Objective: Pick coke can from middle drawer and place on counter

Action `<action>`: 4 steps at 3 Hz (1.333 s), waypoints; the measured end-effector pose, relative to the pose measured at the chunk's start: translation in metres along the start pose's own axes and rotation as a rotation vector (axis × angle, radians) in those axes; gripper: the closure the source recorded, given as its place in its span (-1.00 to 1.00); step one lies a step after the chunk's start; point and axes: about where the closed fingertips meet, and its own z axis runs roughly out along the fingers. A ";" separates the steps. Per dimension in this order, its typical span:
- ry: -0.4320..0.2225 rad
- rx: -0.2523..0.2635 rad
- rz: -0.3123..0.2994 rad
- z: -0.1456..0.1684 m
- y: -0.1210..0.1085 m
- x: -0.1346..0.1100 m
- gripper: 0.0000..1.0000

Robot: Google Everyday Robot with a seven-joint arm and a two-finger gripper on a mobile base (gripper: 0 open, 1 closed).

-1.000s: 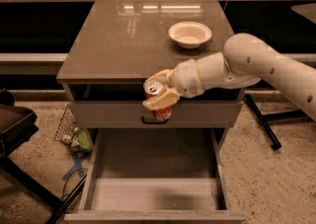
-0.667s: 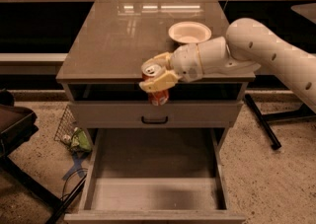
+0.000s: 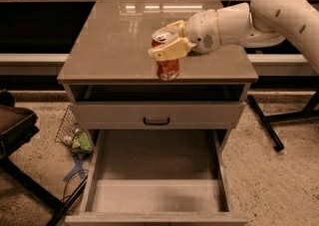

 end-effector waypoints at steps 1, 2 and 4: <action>-0.006 0.002 0.002 0.002 -0.002 -0.002 1.00; -0.064 0.031 0.023 0.025 -0.019 -0.021 1.00; -0.109 0.133 0.043 0.090 -0.090 -0.059 1.00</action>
Offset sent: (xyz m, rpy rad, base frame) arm 0.0532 0.0552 0.0294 0.1521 0.0037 -0.0858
